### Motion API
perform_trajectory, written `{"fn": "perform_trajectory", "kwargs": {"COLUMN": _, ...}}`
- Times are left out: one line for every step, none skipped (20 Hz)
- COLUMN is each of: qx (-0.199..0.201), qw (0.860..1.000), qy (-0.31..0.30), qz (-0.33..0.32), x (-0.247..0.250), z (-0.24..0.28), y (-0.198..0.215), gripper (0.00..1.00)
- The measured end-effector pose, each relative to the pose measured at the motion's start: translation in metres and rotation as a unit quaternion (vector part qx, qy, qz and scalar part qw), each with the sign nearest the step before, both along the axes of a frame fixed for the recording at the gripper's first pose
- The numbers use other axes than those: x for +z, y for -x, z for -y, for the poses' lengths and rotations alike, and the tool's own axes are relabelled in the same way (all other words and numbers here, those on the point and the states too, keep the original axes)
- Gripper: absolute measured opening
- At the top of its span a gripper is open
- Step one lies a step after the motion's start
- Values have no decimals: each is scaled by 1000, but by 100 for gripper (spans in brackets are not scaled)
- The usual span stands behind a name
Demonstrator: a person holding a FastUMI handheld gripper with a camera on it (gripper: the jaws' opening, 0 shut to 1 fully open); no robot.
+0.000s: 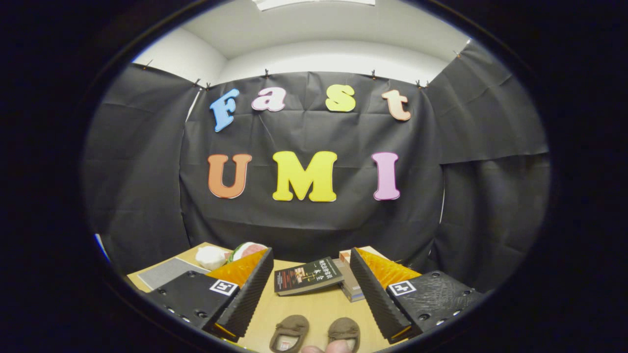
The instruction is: Open the storage box then place both shoes into the box .Put the left shoe in first, then the right shoe, with the right side of both shoes facing outward in a uniform manner.
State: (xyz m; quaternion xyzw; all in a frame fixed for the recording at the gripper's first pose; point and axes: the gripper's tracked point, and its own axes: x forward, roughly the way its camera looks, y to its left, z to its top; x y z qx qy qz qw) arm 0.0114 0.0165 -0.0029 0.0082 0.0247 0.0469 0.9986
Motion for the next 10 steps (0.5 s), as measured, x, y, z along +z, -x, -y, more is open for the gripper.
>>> {"fn": "perform_trajectory", "kwargs": {"qx": 2, "qw": 1000, "qy": -1, "qz": 0, "x": 0, "z": 0, "y": 0, "gripper": 95}}
{"fn": "perform_trajectory", "kwargs": {"qx": 5, "qw": 1000, "qy": -4, "qz": -1, "x": -1, "z": -1, "y": 1, "gripper": 95}}
{"fn": "perform_trajectory", "kwargs": {"qx": 7, "qw": 1000, "qy": -7, "qz": -2, "x": -2, "z": -2, "y": 1, "gripper": 95}}
{"fn": "perform_trajectory", "kwargs": {"qx": 6, "qw": 1000, "qy": -10, "qz": -3, "x": -3, "z": -1, "y": 1, "gripper": 95}}
{"fn": "perform_trajectory", "kwargs": {"qx": 6, "qw": 1000, "qy": -14, "qz": -4, "x": -5, "z": 0, "y": 0, "gripper": 95}}
{"fn": "perform_trajectory", "kwargs": {"qx": 5, "qw": 1000, "qy": -18, "qz": -6, "x": -7, "z": -2, "y": 0, "gripper": 95}}
{"fn": "perform_trajectory", "kwargs": {"qx": 7, "qw": 1000, "qy": -22, "qz": -9, "x": -11, "z": -3, "y": -1, "gripper": 95}}
{"fn": "perform_trajectory", "kwargs": {"qx": 9, "qw": 1000, "qy": -25, "qz": -13, "x": -14, "z": -6, "y": -1, "gripper": 95}}
{"fn": "perform_trajectory", "kwargs": {"qx": 12, "qw": 999, "qy": -28, "qz": -16, "x": -16, "z": -9, "y": -3, "gripper": 95}}
{"fn": "perform_trajectory", "kwargs": {"qx": 12, "qw": 999, "qy": -26, "qz": -20, "x": -20, "z": -11, "y": -3, "gripper": 95}}
